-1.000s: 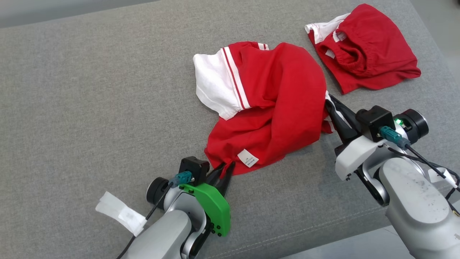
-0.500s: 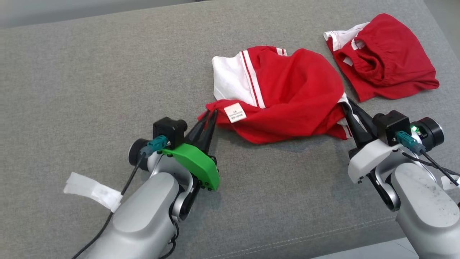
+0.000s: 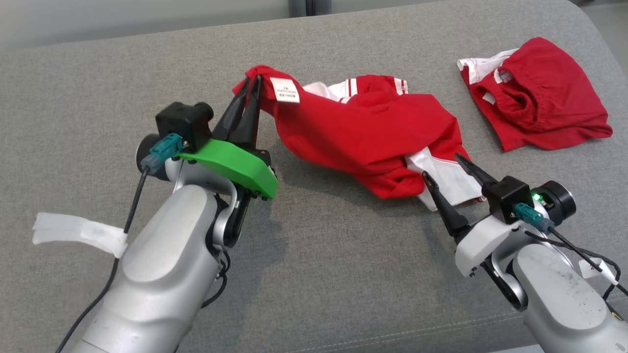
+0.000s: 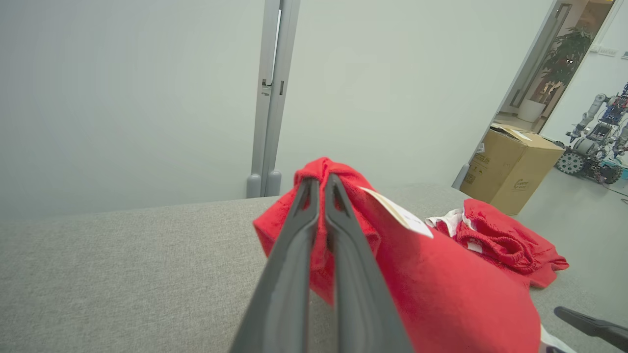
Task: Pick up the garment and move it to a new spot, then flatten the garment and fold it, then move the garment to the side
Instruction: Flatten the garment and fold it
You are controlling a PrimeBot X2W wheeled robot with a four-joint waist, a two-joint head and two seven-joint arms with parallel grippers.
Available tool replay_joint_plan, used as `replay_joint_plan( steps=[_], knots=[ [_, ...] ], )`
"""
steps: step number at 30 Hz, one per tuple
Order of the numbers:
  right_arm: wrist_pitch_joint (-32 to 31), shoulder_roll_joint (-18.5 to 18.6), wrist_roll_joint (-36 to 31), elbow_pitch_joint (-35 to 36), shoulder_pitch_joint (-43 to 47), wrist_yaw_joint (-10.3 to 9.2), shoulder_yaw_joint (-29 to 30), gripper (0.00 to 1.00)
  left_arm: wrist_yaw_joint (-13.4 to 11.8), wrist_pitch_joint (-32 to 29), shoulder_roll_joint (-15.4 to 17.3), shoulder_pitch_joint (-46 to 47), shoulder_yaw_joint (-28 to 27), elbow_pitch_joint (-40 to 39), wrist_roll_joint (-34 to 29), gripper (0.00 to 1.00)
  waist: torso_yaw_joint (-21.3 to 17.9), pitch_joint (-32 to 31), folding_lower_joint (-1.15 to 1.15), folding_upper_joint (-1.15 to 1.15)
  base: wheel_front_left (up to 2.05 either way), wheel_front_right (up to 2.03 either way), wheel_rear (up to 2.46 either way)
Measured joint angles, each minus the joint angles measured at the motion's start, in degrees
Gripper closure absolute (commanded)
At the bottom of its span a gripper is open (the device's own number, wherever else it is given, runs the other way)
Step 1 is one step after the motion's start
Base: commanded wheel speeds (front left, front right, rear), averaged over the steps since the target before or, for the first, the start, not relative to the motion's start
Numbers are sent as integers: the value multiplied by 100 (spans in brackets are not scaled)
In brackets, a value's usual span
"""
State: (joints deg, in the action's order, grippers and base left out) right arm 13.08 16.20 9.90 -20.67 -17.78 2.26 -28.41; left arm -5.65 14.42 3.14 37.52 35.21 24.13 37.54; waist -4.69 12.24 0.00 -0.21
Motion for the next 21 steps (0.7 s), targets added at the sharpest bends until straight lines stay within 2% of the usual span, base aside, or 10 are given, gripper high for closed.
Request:
replay_joint_plan(
  steps=[5, 12, 21],
  knots=[
    [1, -9, -1, 42, 119, 20, -49, 0, -46, 0, 13, 124, -307, -278, -200, 100, 8, 2, 0, 0, 0, 0, 0],
    [7, -1, -29, 142, 158, 35, -91, 0, -49, 0, -1, 117, -410, -427, -387, 100, 10, 90, 0, 0, 0, 0, 0],
    [9, 8, -387, 253, 119, 233, -624, 0, -93, 0, -24, -23, -713, -569, -569, 100, 150, 271, 0, 0, 0, 0, 0]
  ],
)
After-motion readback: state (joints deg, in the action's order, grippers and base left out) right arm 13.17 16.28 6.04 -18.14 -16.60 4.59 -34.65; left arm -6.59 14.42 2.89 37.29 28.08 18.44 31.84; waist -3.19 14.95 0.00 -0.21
